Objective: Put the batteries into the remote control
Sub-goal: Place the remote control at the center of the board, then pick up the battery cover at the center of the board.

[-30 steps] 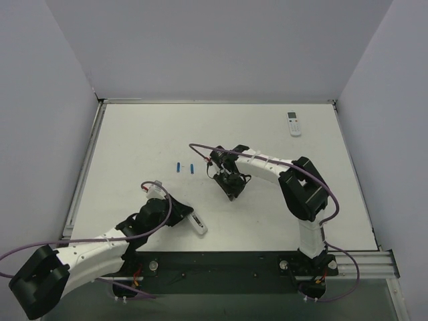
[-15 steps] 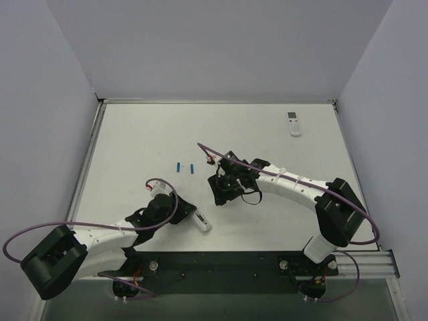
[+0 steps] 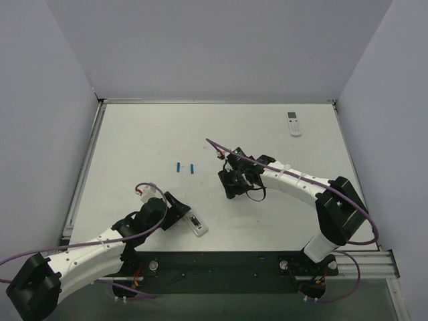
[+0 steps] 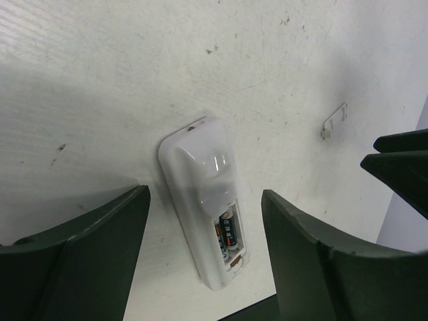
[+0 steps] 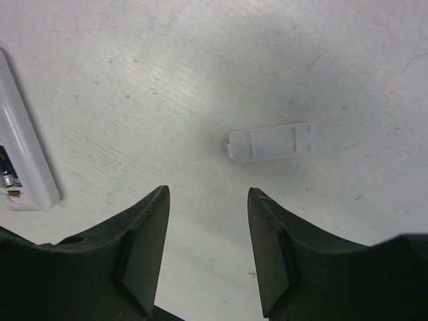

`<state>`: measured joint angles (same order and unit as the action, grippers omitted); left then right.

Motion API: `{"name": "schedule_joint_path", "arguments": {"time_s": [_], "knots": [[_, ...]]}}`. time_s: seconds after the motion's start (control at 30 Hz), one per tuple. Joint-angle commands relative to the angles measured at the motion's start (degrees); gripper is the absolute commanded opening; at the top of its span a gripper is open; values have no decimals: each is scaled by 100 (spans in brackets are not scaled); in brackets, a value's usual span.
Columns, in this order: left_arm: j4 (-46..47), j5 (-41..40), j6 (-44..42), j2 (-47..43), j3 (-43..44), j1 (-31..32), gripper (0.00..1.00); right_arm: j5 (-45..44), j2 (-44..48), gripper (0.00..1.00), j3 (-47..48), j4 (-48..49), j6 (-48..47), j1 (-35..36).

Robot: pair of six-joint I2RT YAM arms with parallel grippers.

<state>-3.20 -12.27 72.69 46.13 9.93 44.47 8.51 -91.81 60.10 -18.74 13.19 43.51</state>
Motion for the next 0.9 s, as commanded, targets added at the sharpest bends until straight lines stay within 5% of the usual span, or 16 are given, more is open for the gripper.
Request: {"name": "schedule_joint_path", "arguments": {"time_s": [0.0,0.27,0.87], "knots": [[-1418,-161,-44,-288,105,0,79,-385,-284,45,265,-436,-229,-105],[-2158,-267,-710,-1175,676,0,80,-228,-890,30,626,-569,-405,-141],[-1007,-47,-1608,-2732,149,0,80,-16,-1506,16,943,-762,-484,-114]]}}
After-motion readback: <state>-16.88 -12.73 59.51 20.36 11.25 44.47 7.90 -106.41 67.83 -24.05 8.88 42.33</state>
